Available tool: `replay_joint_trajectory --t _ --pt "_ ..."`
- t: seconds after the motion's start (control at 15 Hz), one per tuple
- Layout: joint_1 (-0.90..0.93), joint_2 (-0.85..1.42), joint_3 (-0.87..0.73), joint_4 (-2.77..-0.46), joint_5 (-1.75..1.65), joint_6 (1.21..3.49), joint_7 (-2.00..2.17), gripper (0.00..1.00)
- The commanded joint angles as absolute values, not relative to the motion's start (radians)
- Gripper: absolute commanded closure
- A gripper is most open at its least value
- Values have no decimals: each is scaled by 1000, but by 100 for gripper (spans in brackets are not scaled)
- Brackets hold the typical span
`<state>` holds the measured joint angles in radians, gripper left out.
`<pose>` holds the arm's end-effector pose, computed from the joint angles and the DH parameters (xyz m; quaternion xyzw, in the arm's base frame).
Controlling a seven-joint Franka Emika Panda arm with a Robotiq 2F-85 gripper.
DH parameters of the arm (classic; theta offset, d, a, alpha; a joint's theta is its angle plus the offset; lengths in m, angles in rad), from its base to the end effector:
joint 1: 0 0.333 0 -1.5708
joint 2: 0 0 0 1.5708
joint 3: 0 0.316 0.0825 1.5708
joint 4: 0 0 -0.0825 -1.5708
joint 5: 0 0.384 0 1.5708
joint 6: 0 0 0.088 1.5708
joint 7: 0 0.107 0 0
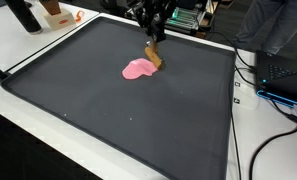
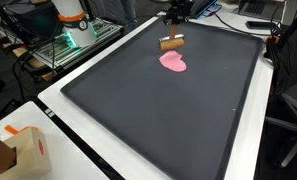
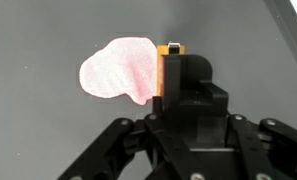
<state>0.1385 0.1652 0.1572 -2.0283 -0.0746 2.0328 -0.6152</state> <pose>0.5405 0.1584 0.3556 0.8865 0.4556 -0.0810 0.0062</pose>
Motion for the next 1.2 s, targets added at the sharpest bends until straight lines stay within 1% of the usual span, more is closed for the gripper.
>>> replay_joint_trajectory --t 0.0,1.13 --pt "119 170 159 -2049 -56 2051 -624 77" --pt "100 226 142 -2057 -109 2130 -568 77"
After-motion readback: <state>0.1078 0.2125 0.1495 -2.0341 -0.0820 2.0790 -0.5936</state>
